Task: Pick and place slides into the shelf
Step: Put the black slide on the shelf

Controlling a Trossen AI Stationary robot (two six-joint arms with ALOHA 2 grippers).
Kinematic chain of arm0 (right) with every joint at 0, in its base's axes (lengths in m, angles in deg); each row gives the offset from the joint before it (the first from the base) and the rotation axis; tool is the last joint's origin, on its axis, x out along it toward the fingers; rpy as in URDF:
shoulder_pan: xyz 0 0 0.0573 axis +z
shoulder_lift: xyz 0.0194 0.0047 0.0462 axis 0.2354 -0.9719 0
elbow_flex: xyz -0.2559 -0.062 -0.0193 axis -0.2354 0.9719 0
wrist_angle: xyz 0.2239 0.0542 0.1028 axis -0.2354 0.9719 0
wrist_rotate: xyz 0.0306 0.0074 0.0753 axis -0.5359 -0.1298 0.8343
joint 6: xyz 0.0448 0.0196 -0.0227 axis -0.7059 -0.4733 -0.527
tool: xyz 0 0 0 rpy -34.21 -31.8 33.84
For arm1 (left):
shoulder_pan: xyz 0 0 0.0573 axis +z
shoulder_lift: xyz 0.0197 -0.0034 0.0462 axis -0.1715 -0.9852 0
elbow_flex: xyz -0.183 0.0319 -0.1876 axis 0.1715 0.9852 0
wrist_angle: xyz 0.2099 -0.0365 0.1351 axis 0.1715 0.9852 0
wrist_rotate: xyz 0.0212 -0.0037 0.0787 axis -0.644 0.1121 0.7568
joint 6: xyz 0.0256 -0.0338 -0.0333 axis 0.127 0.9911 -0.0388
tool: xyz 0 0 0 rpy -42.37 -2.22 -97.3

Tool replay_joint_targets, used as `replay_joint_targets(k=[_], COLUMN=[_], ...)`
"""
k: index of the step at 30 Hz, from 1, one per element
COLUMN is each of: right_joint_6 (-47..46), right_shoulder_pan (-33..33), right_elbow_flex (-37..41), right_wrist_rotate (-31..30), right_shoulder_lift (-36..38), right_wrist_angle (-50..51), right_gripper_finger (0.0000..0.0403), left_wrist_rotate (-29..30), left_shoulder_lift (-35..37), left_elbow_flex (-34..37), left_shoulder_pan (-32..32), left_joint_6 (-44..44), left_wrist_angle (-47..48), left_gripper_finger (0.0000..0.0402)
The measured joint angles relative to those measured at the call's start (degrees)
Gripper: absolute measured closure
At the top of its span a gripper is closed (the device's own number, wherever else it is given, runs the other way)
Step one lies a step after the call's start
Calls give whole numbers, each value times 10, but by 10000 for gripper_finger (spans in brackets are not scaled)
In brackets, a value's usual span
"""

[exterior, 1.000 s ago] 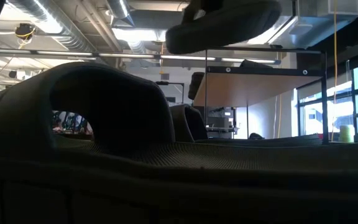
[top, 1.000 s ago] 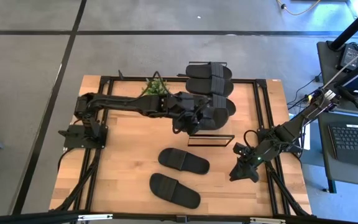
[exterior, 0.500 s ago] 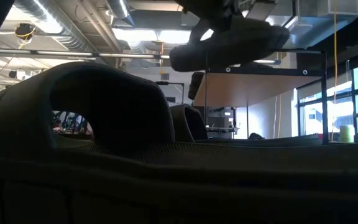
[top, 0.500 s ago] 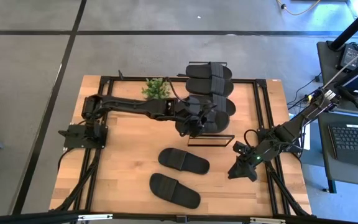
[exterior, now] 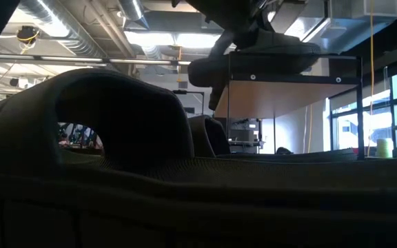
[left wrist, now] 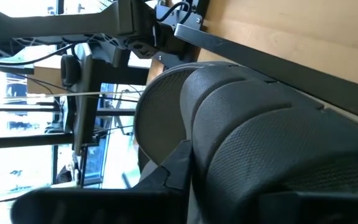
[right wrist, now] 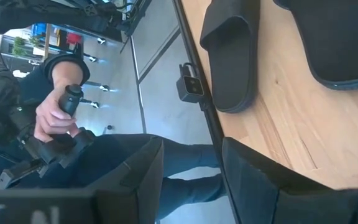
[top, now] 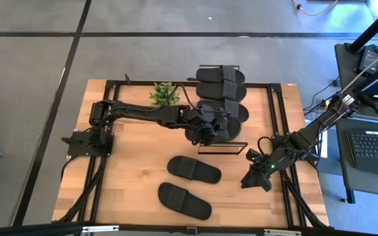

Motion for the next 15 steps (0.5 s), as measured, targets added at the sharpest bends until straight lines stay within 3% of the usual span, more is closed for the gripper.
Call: replay_joint_targets(k=[15], right_joint_6=[11], right_shoulder_pan=[0], right_elbow_flex=[0], right_wrist_rotate=[2], right_shoulder_lift=[0], right_wrist_angle=[1], right_gripper_finger=[236], left_wrist_rotate=[0], left_shoulder_lift=[0], left_elbow_flex=[0], left_shoulder_pan=[-2], left_joint_6=[0], left_wrist_angle=[0], left_gripper_finger=[356])
